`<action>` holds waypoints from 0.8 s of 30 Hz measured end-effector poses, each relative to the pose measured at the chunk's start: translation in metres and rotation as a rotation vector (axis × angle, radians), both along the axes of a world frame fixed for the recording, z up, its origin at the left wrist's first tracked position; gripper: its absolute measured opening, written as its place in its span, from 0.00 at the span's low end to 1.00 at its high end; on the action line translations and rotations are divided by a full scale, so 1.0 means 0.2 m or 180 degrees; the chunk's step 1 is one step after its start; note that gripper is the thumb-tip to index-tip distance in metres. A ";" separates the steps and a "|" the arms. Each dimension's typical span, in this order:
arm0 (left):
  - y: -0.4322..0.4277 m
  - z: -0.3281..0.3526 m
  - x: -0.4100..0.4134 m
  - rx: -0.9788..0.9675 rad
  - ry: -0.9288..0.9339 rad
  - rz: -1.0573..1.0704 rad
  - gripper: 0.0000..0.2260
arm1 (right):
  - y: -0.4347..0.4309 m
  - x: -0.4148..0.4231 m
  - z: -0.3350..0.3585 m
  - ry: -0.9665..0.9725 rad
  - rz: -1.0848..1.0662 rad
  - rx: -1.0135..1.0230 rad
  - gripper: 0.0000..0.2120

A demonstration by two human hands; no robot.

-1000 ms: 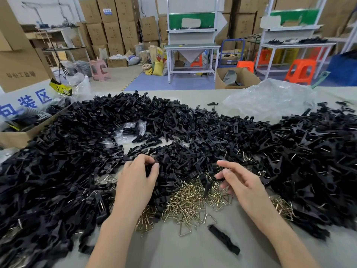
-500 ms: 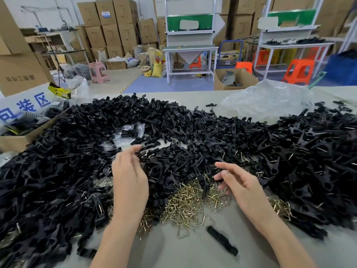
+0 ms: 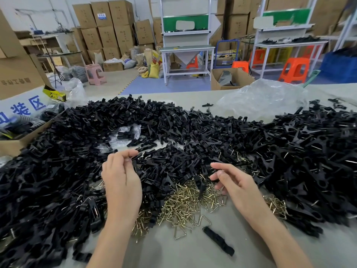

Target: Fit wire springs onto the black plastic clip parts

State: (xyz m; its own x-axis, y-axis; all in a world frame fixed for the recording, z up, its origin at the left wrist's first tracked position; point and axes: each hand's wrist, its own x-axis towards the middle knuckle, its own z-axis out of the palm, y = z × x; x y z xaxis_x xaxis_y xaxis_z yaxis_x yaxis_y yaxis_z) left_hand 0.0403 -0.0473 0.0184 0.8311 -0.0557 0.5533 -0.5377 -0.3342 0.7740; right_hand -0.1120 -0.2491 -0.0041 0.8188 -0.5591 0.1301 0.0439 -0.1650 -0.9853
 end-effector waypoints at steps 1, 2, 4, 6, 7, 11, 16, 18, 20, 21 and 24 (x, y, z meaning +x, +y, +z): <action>0.00 0.01 0.00 -0.0272 0.0305 -0.0129 0.14 | 0.00 0.00 0.00 0.0007 -0.0001 -0.0013 0.13; 0.00 0.02 0.00 -0.0606 0.0600 -0.0244 0.16 | 0.00 0.00 0.01 0.0008 0.0000 -0.0013 0.13; 0.01 0.04 0.02 -0.1254 0.1074 -0.0359 0.18 | 0.00 0.00 0.01 0.0029 0.0004 -0.0023 0.13; 0.03 0.06 0.06 -0.1901 0.1450 -0.0539 0.19 | 0.00 0.00 0.01 0.0043 0.0017 -0.0043 0.13; 0.04 0.07 0.07 -0.2288 0.1638 -0.0710 0.18 | 0.00 0.00 0.01 0.0041 0.0017 -0.0045 0.13; 0.06 0.09 0.05 -0.3293 0.2175 -0.1387 0.14 | 0.01 -0.01 0.02 0.0003 0.0013 -0.0017 0.13; -0.02 0.13 -0.09 -0.3206 0.2354 -0.2062 0.11 | 0.08 -0.01 0.07 -0.0303 0.0241 0.0269 0.12; -0.07 0.14 -0.17 -0.2866 0.2362 -0.2280 0.10 | 0.13 0.00 0.07 -0.0281 0.0661 0.0638 0.11; -0.12 0.13 -0.25 -0.2430 0.2265 -0.2348 0.10 | 0.20 0.02 0.05 -0.0104 0.1037 0.0893 0.12; -0.15 0.12 -0.29 -0.2147 0.2119 -0.2296 0.10 | 0.23 0.04 0.04 -0.0052 0.1137 0.0991 0.12; -0.20 0.08 -0.38 -0.1085 0.1275 -0.1876 0.14 | 0.26 0.06 0.01 -0.0081 0.1297 0.1184 0.13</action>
